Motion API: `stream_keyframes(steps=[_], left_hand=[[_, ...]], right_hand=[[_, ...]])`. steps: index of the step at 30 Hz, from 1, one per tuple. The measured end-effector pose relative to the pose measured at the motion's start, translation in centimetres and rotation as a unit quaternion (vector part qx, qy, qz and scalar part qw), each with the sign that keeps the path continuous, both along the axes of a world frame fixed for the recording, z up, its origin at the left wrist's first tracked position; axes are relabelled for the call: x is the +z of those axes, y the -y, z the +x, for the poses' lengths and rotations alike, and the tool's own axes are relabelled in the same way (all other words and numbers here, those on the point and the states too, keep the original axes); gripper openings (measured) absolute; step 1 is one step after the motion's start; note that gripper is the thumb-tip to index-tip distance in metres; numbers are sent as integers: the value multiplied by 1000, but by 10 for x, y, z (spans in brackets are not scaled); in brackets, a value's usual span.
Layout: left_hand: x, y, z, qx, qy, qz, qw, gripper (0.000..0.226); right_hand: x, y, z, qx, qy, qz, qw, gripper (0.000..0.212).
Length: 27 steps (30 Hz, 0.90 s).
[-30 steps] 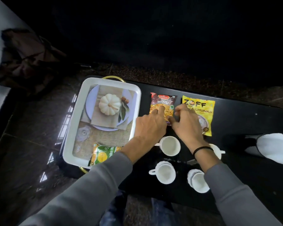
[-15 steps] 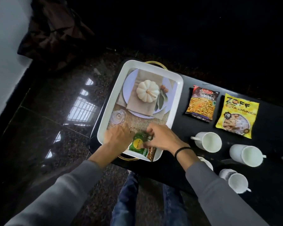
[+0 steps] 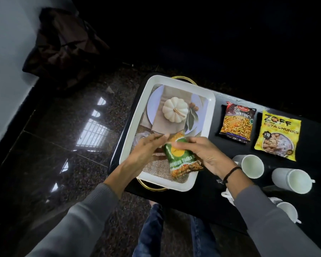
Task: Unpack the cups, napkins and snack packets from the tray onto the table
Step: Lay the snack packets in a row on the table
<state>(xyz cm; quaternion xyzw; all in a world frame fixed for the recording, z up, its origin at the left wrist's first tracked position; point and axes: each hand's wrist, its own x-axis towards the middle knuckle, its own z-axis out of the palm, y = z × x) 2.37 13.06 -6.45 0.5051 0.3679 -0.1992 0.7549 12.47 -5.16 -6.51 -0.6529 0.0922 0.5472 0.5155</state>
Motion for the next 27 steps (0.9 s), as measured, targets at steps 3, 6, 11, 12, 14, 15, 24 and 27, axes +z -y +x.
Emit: stream_keyframes(steps=[3,6,11,12,14,15,24,27], left_hand=[[8,8,16,-18,30,-31,999,50],[13,20,32,-68,70,-11,995,52],[18,32,57,-80,158,45,983,49],[19,34,61,-87,167,49,981,49],[20,42,69,-99,161,62,980,52],[20,48,74,-98,149,64,982,55],[22,121,105,-106,68,7,992,55],[26,157,119,-167,48,-15,985,40]], right_hand=[[7,1,5,-135,43,68,988,65],[17,5,9,-191,71,128,971,61],[24,32,22,-205,134,175,954,55],[25,38,25,-208,137,173,953,55],[26,51,30,-227,131,154,953,56],[27,57,33,-242,126,133,953,59],[29,121,55,-349,75,3,934,53],[28,147,64,-339,98,-52,934,40]])
